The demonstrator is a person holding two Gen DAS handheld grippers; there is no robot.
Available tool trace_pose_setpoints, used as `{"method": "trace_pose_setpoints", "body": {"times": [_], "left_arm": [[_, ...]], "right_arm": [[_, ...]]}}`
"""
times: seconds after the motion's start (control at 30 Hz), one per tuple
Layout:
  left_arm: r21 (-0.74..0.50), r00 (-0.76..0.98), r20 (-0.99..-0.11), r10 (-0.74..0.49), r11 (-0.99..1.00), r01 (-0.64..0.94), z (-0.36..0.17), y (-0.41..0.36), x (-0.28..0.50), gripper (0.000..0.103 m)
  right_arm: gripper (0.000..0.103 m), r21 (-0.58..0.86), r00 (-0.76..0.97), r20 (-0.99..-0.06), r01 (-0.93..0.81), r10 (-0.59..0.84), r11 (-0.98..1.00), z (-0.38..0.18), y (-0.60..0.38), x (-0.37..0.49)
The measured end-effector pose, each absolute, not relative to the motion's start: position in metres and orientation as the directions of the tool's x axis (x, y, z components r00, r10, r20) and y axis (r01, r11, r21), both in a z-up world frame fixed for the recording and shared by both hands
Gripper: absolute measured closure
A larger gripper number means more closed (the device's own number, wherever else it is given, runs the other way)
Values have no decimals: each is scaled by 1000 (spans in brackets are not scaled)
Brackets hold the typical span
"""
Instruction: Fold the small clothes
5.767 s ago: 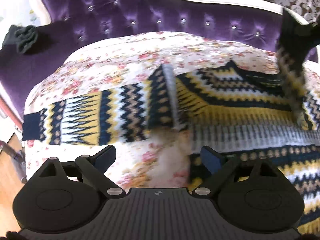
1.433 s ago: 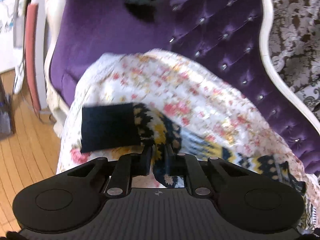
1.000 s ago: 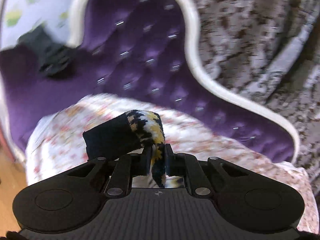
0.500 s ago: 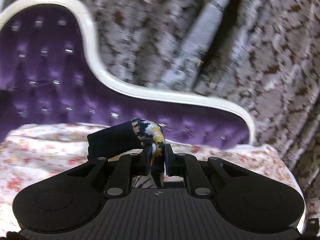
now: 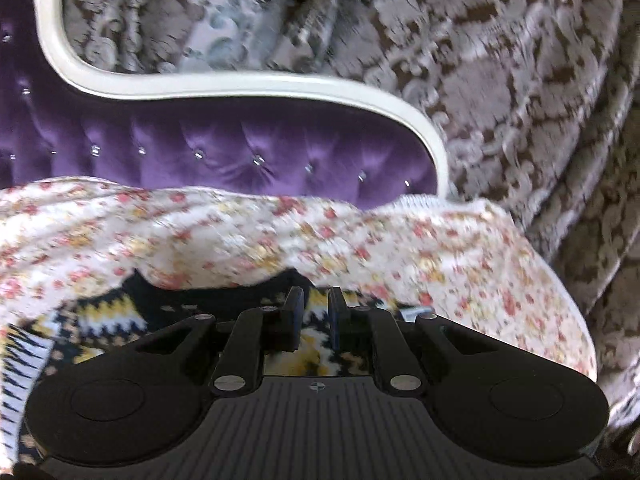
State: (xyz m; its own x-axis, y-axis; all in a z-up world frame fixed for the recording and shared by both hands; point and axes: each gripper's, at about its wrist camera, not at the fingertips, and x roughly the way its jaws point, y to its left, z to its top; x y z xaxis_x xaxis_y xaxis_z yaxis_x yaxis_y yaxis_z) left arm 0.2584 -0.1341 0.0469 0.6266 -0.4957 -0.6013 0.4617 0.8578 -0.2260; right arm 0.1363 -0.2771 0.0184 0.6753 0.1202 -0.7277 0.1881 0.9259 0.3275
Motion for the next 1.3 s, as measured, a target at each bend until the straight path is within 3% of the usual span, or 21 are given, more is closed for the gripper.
{"method": "trace_pose_setpoints", "body": {"times": [0.23,0.47,0.87,1.13,1.3], "left_arm": [[-126,637,-625,-452,863,490,42,-137,244,66],[43,717,-646,-262,925,377,34,-107,236,51],[95,720,-684,-118,964,249,16,-53,227,43],[177,733,-680,-4,969,169,5,-35,217,40],[104,704,-709,-43,981,165,0,-18,212,39]], "right_arm": [[4,326,682,-726,220,94,919,19,-288,134],[4,307,669,-739,228,80,924,13,-286,137],[4,249,648,-759,206,59,946,3,-271,143],[4,230,693,-720,186,38,955,6,-261,144],[4,136,735,-678,147,-16,980,12,-239,143]]}}
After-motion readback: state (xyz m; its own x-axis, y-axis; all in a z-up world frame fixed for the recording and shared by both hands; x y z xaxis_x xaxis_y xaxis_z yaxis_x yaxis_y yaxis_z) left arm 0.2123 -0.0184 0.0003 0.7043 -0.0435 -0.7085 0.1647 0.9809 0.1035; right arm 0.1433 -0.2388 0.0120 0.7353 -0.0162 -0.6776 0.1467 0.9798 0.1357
